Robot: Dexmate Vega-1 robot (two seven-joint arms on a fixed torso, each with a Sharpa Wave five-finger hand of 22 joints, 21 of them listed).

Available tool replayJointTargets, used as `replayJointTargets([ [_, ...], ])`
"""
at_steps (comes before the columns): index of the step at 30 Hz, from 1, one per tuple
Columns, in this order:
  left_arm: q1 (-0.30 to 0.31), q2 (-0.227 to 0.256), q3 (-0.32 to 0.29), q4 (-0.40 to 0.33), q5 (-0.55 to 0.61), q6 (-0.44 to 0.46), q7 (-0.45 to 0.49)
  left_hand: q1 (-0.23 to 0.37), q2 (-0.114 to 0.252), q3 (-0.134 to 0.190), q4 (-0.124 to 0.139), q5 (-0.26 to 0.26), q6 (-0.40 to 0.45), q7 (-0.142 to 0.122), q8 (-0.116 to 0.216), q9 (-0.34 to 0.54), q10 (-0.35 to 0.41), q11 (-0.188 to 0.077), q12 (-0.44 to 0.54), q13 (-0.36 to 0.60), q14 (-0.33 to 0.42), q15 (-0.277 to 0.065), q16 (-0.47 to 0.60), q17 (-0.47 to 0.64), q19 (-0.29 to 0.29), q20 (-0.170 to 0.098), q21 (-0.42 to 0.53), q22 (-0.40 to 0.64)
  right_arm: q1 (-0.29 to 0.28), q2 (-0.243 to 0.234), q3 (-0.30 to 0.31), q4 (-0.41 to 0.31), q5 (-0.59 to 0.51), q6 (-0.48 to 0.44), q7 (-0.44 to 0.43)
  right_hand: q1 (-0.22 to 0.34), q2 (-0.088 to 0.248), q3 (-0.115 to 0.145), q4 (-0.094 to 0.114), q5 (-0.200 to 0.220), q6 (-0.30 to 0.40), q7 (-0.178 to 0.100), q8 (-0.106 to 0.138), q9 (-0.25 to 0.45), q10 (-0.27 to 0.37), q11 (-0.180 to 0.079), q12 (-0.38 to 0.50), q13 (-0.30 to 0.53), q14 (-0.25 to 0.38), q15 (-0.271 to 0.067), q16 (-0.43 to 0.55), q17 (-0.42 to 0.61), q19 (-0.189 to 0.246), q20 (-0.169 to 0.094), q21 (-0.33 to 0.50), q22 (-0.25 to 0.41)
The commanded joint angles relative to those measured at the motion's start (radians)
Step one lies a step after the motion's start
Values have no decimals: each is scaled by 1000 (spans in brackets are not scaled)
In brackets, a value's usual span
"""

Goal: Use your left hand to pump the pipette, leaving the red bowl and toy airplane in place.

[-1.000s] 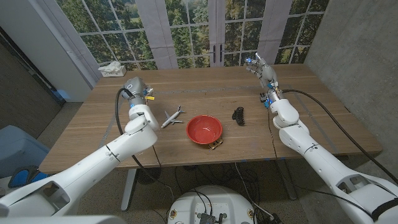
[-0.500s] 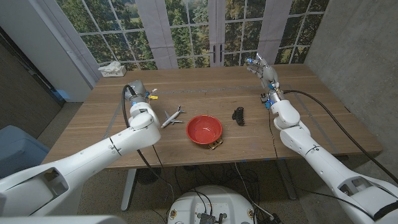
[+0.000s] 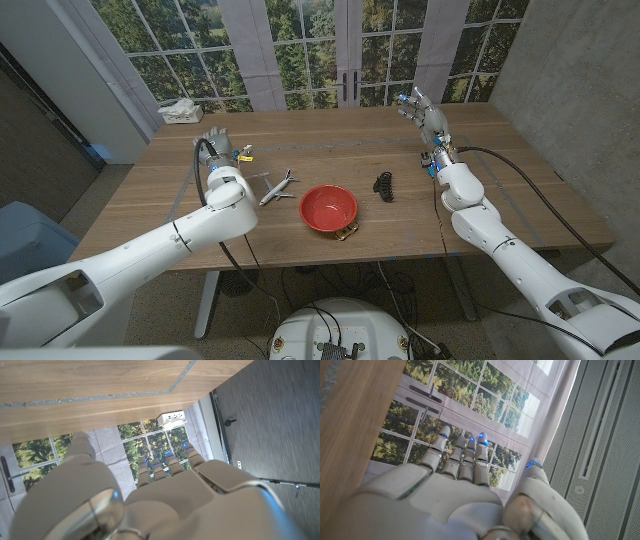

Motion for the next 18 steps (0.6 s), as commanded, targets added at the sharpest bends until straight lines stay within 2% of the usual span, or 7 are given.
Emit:
replayJointTargets([
  [1,178,-18,-232,-41,-137,-267,94,-66,71,22,24,15,-99,22,4,0,-113,10,-7,-2,-118,24,-4,-2,-103,-7,1,-1,-14,-3,2,-16,-8,-1,-11,-8,-6,4,-5,2,-17,-8,-7,1,-5,3,-5,1,6,7,-3,6,6,2,-3,3],
  [4,229,-31,-299,-43,-182,-368,120,-86,86,26,33,18,-137,28,1,0,-137,19,-7,-2,-143,19,-2,-1,-118,-24,4,0,-13,-2,1,-14,-17,2,-15,-9,-7,4,-5,2,-25,-9,-10,0,-13,7,-9,0,7,10,-3,6,8,-6,-2,3],
  [5,247,-40,-325,-44,-203,-406,126,-98,101,32,43,20,-148,33,3,0,-149,16,-7,-3,-156,13,-1,0,-124,-33,5,0,-12,-1,0,-11,-12,4,-9,-10,-8,4,-6,2,-29,-10,-10,-2,-17,8,-12,-3,8,14,-3,6,13,-40,0,3],
  [7,280,-43,-376,-48,-254,-489,116,-119,123,47,61,26,-168,35,7,0,-164,23,-4,-4,-185,2,-1,0,-134,-51,9,0,-8,-1,-2,-4,-2,6,7,-10,-10,5,-6,2,-40,-9,-13,-4,-24,14,-15,-6,12,21,-2,6,20,-64,2,2],
  [13,346,-45,-464,-38,-352,-702,96,-150,144,103,107,42,-203,55,10,-2,-197,39,-1,-5,-233,-23,2,1,-159,-82,14,1,7,10,-7,19,23,13,40,-7,-10,8,-9,2,-87,-32,-27,-11,-52,12,-28,-17,-5,15,-14,3,30,-94,4,-2],
  [16,370,-38,-482,-30,-366,-796,98,-174,151,181,166,63,-192,64,18,-3,-191,37,7,-6,-245,-29,9,1,-171,-100,17,2,23,23,-12,54,82,33,117,-13,48,29,12,4,-92,-56,-24,-20,-53,-4,-30,-30,-11,-7,-18,1,28,-130,2,-4],
  [18,383,-39,-489,-26,-368,-848,107,-182,152,214,188,72,-175,71,23,-3,-181,32,11,-7,-236,-37,14,0,-163,-110,22,1,25,29,-13,58,81,37,114,-16,59,33,17,3,-93,-63,-23,-23,-51,-6,-30,-34,-16,-15,-21,1,27,-139,1,-4],
])
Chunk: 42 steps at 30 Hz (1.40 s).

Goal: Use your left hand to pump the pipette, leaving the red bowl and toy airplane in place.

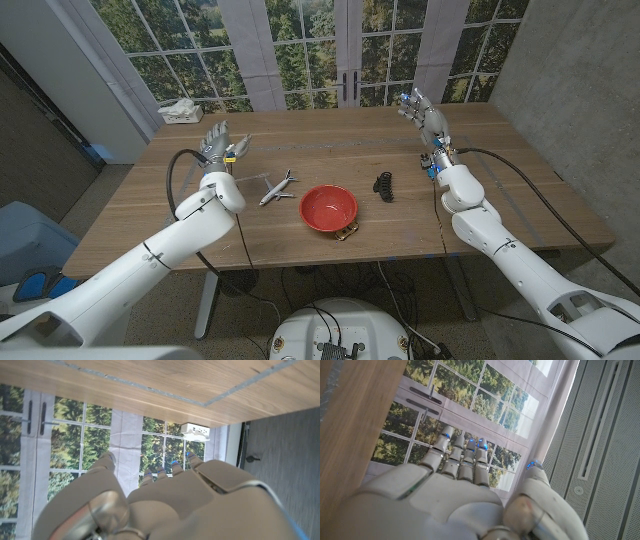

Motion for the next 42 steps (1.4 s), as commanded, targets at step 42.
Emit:
replayJointTargets([
  [42,-23,-158,-108,449,-336,-1254,-303,-215,-12,192,80,47,77,58,5,-3,-7,-35,12,-1,-25,-72,13,-6,181,-210,57,-7,43,24,3,140,131,19,162,-103,8,171,173,-9,-84,67,-7,-39,-68,7,-18,-132,-104,-37,-110,-84,-21,-90,-44,-22],
])
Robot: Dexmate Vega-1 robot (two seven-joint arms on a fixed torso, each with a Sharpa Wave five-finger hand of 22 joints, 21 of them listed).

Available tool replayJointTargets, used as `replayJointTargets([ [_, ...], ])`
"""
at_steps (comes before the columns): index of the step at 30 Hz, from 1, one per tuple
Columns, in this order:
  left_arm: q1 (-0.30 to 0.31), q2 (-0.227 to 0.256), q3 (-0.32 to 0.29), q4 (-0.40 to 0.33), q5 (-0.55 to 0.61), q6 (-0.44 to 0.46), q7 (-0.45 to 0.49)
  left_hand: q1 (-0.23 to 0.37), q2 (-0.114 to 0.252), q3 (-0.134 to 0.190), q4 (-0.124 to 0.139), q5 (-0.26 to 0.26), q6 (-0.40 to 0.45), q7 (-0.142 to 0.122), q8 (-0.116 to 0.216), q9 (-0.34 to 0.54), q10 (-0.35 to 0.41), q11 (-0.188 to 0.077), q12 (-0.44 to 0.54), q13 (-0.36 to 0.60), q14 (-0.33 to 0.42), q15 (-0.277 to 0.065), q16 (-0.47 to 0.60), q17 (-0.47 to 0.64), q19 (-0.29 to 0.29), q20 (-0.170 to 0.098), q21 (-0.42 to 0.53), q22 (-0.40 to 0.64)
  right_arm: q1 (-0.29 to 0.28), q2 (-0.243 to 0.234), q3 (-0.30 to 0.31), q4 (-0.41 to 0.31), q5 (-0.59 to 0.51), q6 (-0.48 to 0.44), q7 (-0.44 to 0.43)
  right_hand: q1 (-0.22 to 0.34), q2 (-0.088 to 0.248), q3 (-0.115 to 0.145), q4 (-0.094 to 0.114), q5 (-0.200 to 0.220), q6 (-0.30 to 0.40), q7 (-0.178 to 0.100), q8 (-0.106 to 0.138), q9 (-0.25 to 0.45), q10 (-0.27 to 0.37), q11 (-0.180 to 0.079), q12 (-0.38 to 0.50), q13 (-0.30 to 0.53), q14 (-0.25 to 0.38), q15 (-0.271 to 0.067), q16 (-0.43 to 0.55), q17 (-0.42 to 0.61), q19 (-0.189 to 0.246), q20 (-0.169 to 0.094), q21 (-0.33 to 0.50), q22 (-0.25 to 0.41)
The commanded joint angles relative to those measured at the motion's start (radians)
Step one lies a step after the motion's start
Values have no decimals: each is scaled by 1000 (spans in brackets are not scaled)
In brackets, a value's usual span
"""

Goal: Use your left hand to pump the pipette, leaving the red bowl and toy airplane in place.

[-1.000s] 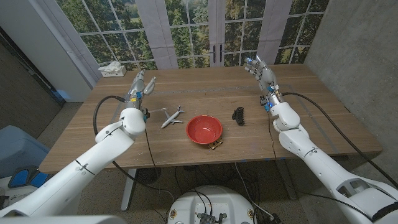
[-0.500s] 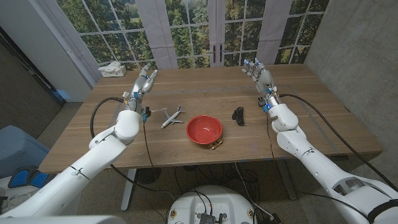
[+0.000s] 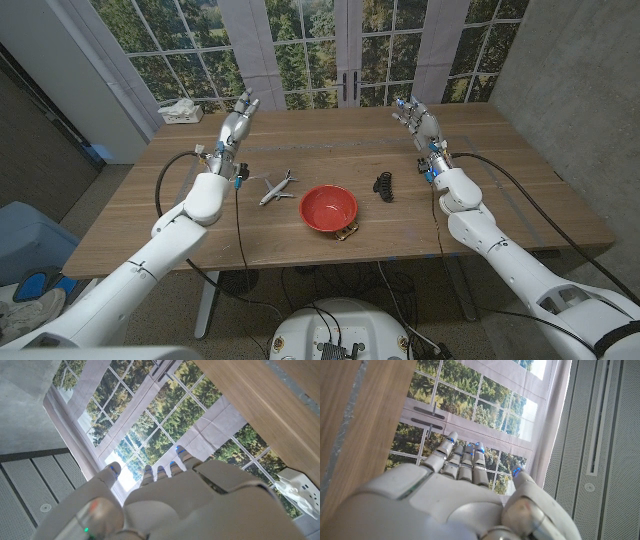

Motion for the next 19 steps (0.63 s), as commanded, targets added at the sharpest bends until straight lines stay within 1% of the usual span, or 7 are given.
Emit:
replayJointTargets([
  [1,-62,-62,25,100,-92,-136,-112,-14,51,8,-8,8,6,11,-1,2,-2,1,2,3,-20,-29,0,-2,19,-91,4,1,10,-5,14,36,28,1,26,-13,-18,-12,0,-5,-8,4,1,3,-2,2,1,-2,-6,-20,-4,-2,-2,-18,-7,-1],
  [9,-86,-104,32,138,-210,-177,-198,-26,58,21,-8,11,42,16,8,2,30,3,9,3,8,-30,2,-2,45,-88,4,1,25,14,28,88,60,40,60,-29,-22,-21,6,-5,-10,3,2,3,-4,1,2,-7,-6,-20,-3,-4,-2,-18,-10,-1],
  [13,-99,-132,34,163,-312,-192,-265,-29,63,28,-7,13,51,20,8,2,35,4,8,3,15,-29,2,-3,52,-87,4,1,36,33,37,129,79,68,79,-34,-21,-23,8,-5,-11,1,2,3,-5,1,2,-9,-6,-21,-3,-5,-2,-18,-12,-1],
  [16,-99,-147,32,166,-396,-174,-308,-30,65,32,-7,14,50,24,6,2,35,5,7,3,16,-27,0,-3,53,-86,2,1,51,50,38,166,89,89,99,-46,-26,-30,12,-5,-13,5,3,3,-7,5,2,-13,-10,-14,-4,-8,-7,-12,-16,-1],
  [18,-93,-147,27,152,-461,-129,-327,-31,65,36,-7,15,46,27,4,2,31,8,5,3,14,-22,-2,-3,52,-86,0,1,60,61,36,189,87,107,108,-52,-31,-34,12,-6,-16,7,2,2,-10,7,2,-16,-12,-11,-5,-10,-8,-9,-18,-1],
  [19,-89,-151,23,145,-486,-110,-323,-33,66,41,-6,16,35,30,-1,2,22,13,0,3,7,-19,-6,-2,48,-85,-4,1,64,67,35,200,83,117,107,-54,-34,-36,12,-6,-18,6,2,2,-11,7,2,-17,-12,-10,-5,-11,-9,-8,-19,-1],
])
